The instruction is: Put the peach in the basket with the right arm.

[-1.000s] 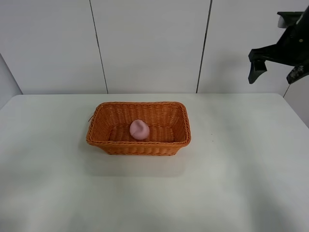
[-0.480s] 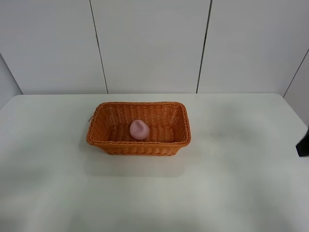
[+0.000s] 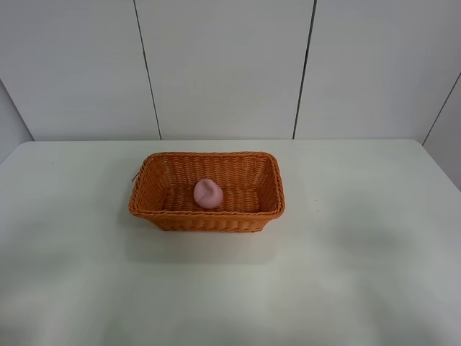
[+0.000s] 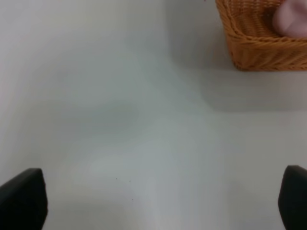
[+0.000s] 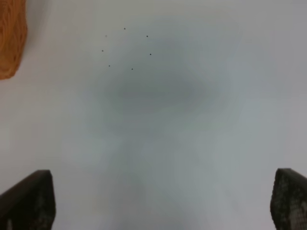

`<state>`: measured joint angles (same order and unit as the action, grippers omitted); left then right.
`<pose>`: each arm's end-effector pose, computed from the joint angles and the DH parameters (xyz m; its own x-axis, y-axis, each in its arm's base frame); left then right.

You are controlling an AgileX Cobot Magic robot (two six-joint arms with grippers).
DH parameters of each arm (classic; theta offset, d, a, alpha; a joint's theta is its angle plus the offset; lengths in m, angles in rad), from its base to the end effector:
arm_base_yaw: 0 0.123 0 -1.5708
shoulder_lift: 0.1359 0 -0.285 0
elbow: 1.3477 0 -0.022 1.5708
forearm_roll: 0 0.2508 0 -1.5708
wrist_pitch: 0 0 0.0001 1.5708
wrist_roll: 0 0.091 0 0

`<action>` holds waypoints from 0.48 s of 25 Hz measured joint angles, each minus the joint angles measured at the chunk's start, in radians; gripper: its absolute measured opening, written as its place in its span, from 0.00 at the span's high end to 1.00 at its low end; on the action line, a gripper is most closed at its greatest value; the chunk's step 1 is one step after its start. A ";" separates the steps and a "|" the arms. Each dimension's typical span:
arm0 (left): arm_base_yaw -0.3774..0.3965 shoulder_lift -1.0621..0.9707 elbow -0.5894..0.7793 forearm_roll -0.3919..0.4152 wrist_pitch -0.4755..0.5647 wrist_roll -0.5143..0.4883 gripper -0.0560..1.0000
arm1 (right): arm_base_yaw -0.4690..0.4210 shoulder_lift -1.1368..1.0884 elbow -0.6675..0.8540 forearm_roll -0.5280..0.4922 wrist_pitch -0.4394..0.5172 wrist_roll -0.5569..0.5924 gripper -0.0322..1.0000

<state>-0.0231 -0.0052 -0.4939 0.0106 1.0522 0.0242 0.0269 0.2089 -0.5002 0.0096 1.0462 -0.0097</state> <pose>-0.0046 0.0009 0.2763 -0.4485 0.0398 -0.8929 0.0281 0.9991 0.0304 0.0281 0.0015 0.2760 -0.6188 -0.0215 -0.7853 -0.0364 0.9993 0.0013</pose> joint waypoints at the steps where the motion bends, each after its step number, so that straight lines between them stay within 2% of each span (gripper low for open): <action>1: 0.000 0.000 0.000 0.000 0.000 0.000 0.01 | 0.000 -0.024 0.007 0.001 -0.001 0.000 0.30; 12: 0.000 0.000 0.000 0.000 0.000 0.000 0.01 | 0.002 -0.211 0.008 0.001 -0.015 0.000 0.30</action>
<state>-0.0231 -0.0052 -0.4939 0.0106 1.0522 0.0242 0.0287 -0.0025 -0.4918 0.0103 1.0309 -0.0097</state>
